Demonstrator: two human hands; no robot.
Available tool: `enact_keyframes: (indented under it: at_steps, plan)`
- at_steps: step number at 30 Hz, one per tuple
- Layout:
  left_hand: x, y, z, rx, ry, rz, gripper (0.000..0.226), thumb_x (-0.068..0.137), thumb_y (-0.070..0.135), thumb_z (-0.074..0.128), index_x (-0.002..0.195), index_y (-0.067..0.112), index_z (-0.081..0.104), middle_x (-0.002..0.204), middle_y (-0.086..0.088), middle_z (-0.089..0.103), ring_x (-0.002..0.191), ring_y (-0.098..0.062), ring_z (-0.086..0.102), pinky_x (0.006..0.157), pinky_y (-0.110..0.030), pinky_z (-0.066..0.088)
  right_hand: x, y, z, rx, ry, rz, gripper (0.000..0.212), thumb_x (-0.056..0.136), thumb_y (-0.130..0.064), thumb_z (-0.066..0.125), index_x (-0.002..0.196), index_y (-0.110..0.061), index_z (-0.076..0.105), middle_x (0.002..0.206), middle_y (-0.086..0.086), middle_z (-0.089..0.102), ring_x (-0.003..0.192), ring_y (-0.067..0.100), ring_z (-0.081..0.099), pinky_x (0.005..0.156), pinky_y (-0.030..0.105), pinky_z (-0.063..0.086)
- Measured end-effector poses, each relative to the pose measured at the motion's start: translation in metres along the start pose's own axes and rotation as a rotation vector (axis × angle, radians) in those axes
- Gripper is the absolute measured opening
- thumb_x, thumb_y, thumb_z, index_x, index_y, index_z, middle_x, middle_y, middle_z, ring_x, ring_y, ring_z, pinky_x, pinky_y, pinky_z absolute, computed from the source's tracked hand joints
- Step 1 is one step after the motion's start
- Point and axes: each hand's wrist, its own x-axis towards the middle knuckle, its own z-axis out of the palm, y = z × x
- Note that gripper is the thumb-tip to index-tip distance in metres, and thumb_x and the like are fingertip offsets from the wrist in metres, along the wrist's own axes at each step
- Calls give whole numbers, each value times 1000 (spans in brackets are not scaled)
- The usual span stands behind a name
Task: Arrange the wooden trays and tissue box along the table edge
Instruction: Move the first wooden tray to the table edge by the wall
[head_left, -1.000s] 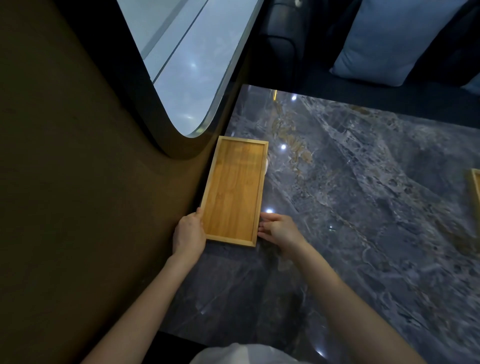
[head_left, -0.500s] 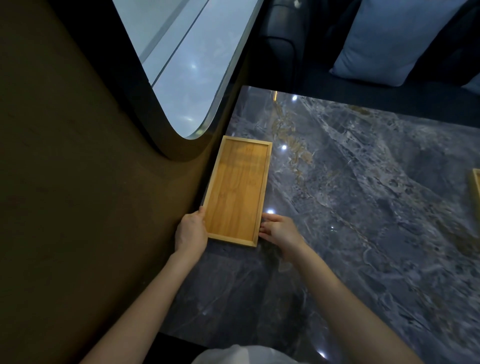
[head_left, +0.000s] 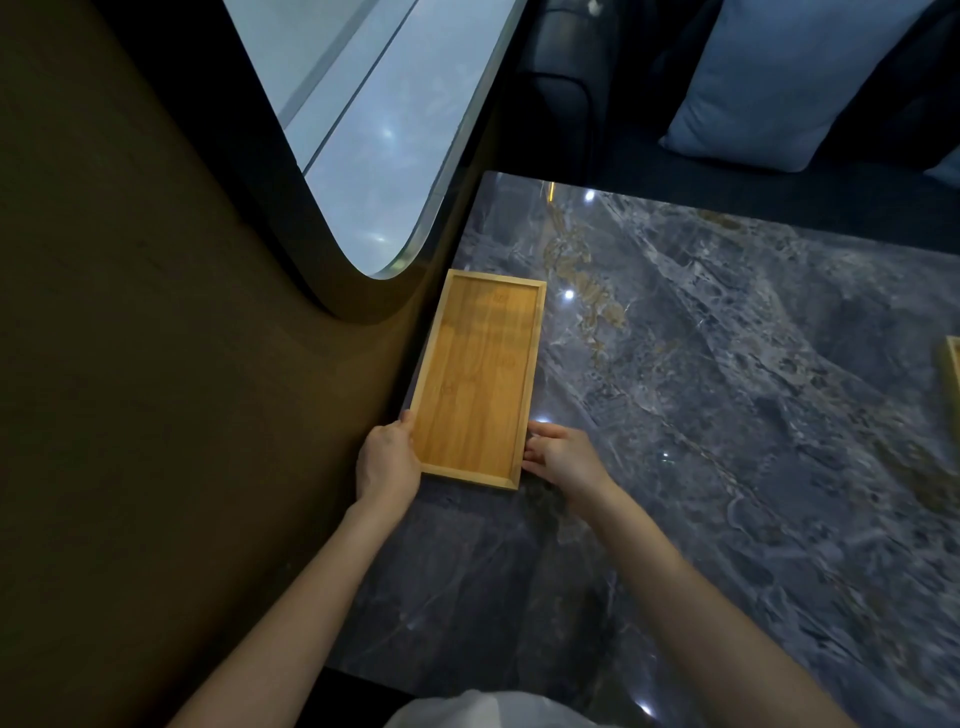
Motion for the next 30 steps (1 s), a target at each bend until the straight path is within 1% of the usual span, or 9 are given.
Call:
enact_keyframes:
  at_steps: [2,5,7,10,14,17,19,23,30]
  plan:
    - [1,0,1,0,1,-2,44,93,5,43,137,9,38,119,-15,62,101,-24,63,86,-32,53,0,-1,1,-9,1,-8,40,91,5,35,129,3,49,99,10,62,78,10,59,62,17,52]
    - [3,2,2,-6,4,-4,43,94,6,42,137,10,39,121,-15,61,102,-24,62,85,-31,52,-2,-2,1,-7,-8,-15,39,90,6,36,127,4,50,81,1,61,73,7,58,52,10,52]
    - [4,2,3,-13,5,-7,43,94,6,42,136,10,40,122,-16,61,103,-25,62,86,-33,52,-2,-1,0,-7,-11,-18,40,90,7,37,128,3,49,81,-2,58,72,5,56,57,15,52]
    - [3,1,4,-18,5,-3,43,93,5,43,136,9,40,123,-16,61,105,-26,61,88,-34,52,-2,-1,-1,5,-16,-12,41,90,6,38,129,3,48,87,-1,59,74,6,56,63,19,50]
    - [3,0,4,-21,11,13,42,93,5,43,135,8,41,121,-17,62,104,-26,62,89,-36,54,-1,-1,0,20,-1,-17,40,90,6,38,129,5,48,102,12,59,86,18,58,79,26,49]
    - [2,0,4,-22,13,10,42,93,6,42,135,8,41,120,-17,62,104,-27,62,89,-37,54,2,0,0,30,2,-17,39,90,6,39,128,5,48,103,14,58,82,16,59,72,24,50]
    - [1,0,4,-22,17,15,42,94,6,42,135,8,41,117,-17,63,101,-26,63,88,-37,55,3,1,0,26,-1,-14,38,90,5,38,127,5,49,102,13,58,84,17,59,69,22,50]
    - [2,-2,5,-5,14,35,42,94,4,41,135,6,41,115,-19,64,99,-28,63,85,-39,56,4,3,1,24,-8,-17,36,89,7,37,121,5,55,80,4,63,73,12,60,53,13,50]
    - [1,-3,6,-25,12,37,41,93,4,43,135,5,41,115,-19,64,97,-27,64,84,-41,56,3,3,-1,10,-36,-38,35,90,6,37,119,5,56,79,1,63,72,9,60,50,9,50]
